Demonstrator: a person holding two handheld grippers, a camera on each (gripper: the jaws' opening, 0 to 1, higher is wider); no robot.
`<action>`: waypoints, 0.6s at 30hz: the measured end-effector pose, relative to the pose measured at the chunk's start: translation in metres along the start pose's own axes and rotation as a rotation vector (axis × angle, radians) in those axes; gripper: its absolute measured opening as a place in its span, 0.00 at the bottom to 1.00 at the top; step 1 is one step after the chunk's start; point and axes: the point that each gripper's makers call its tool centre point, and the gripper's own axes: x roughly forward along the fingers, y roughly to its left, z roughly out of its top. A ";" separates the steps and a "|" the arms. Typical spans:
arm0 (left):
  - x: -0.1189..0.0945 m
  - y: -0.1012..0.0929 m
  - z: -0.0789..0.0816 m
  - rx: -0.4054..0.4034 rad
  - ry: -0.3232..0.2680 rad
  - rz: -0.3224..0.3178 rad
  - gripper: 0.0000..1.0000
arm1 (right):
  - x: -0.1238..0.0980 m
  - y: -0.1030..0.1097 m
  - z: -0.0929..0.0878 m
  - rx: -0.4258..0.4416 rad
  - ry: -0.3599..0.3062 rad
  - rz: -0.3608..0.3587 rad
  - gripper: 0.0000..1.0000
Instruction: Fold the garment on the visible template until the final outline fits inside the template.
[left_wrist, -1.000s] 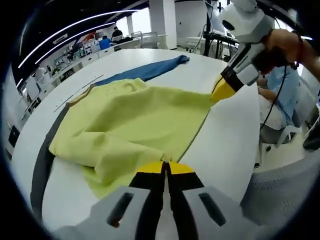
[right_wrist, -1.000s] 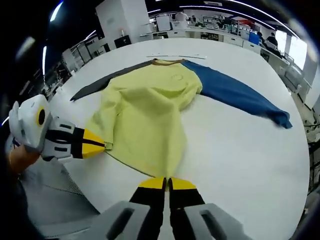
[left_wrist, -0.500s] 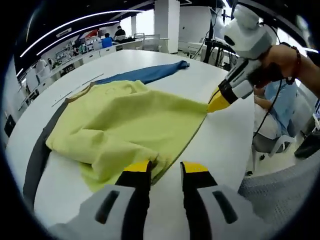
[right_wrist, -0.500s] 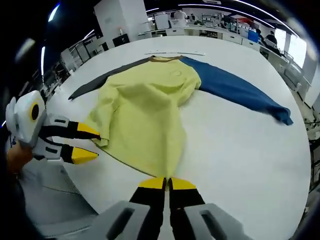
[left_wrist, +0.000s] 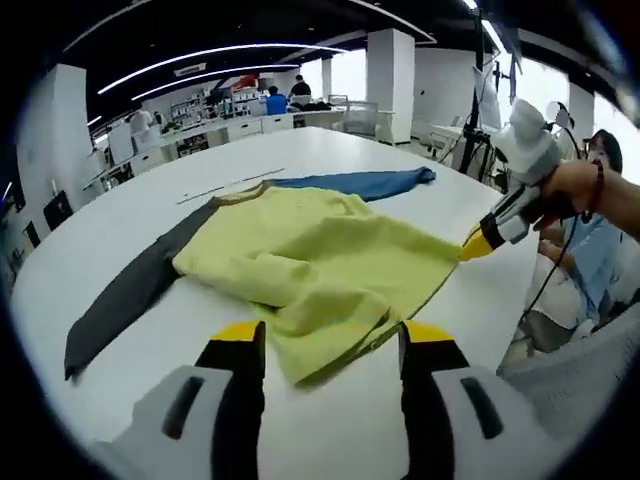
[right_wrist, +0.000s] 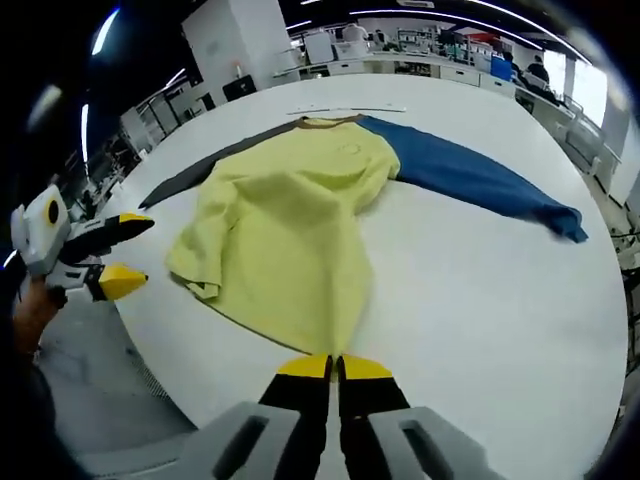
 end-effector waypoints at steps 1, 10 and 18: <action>-0.001 0.003 -0.003 -0.017 0.007 0.010 0.47 | 0.000 0.000 0.000 -0.001 -0.001 -0.001 0.00; -0.001 0.027 -0.019 -0.201 0.015 0.083 0.29 | -0.001 -0.002 0.000 0.015 -0.010 -0.004 0.00; 0.010 0.042 -0.034 -0.269 0.054 0.123 0.20 | 0.000 -0.004 -0.001 0.021 -0.008 -0.007 0.00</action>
